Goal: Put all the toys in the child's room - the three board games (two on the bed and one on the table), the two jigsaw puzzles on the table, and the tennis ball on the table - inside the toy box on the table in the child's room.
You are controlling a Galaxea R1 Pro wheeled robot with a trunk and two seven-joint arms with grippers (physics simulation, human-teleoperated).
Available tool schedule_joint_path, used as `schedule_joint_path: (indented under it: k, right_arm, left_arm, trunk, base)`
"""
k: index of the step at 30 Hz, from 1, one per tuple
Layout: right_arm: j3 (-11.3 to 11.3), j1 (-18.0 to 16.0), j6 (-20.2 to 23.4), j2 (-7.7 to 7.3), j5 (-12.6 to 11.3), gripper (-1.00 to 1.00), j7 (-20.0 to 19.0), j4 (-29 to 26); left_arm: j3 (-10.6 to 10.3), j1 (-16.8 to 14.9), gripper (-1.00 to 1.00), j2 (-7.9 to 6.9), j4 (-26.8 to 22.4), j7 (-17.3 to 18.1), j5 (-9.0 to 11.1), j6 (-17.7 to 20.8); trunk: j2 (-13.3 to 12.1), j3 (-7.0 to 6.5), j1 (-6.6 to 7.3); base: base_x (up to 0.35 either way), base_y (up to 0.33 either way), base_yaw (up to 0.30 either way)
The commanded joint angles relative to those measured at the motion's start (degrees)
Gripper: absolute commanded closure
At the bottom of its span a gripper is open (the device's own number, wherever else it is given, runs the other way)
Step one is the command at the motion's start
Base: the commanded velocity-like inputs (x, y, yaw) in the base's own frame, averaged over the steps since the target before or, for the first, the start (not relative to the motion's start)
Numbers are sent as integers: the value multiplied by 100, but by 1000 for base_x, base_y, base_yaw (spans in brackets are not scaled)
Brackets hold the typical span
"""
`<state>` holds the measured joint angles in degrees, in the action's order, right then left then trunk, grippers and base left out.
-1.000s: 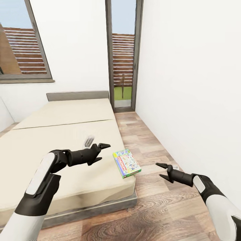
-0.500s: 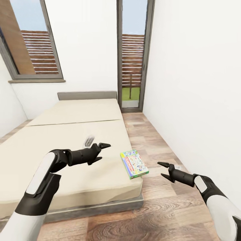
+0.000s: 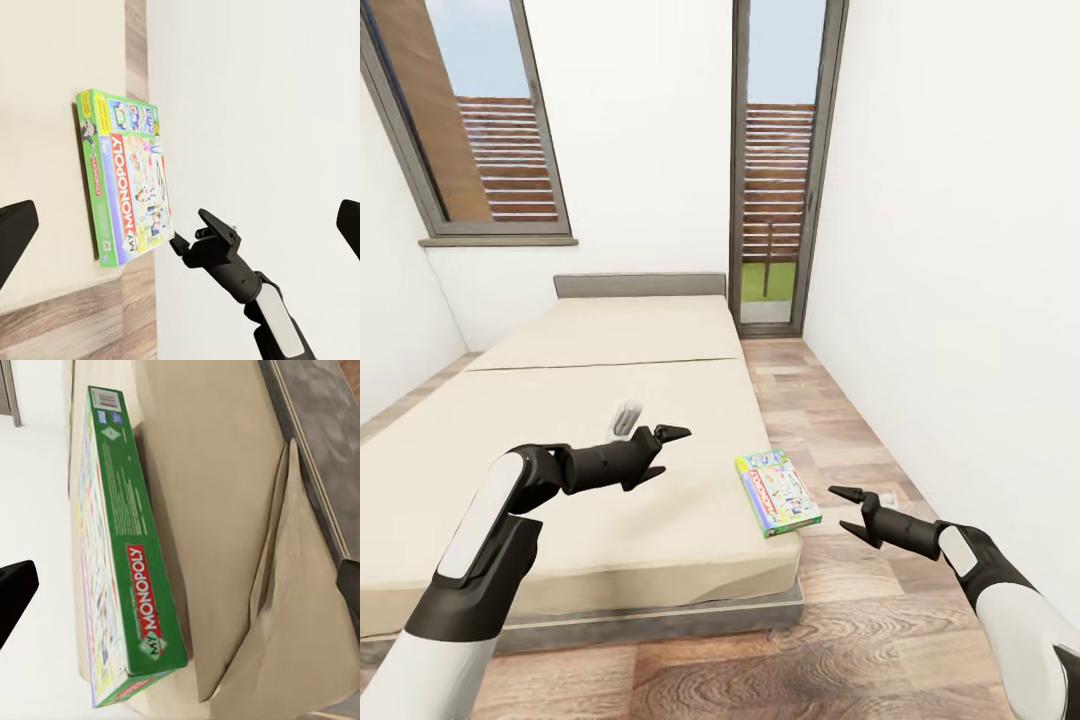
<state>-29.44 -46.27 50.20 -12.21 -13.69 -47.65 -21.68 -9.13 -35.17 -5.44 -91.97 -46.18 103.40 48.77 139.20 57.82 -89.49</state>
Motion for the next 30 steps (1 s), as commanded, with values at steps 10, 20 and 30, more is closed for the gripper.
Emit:
schedule_joint_path:
  k: [10, 20, 30]
  right_arm:
    - [-31, -5, 34, 24, 23, -100, -1, 13]
    - [-31, 3, 34, 46, 20, -100, 112, 56]
    - [-44, 35, 34, 61, 8, -100, 579, 163]
  left_arm:
    - [-7, -20, -100, -1, -4, -59, 58, -8]
    - [-9, -25, -100, -1, 1, -67, 58, -8]
    - [-10, -61, -100, -1, -3, -58, 58, -8]
  trunk:
    - [2, 5, 1]
    - [2, 5, 1]
    - [2, 2, 1]
  base:
    - [0, 0, 128]
    - [0, 0, 26]
    - [0, 0, 23]
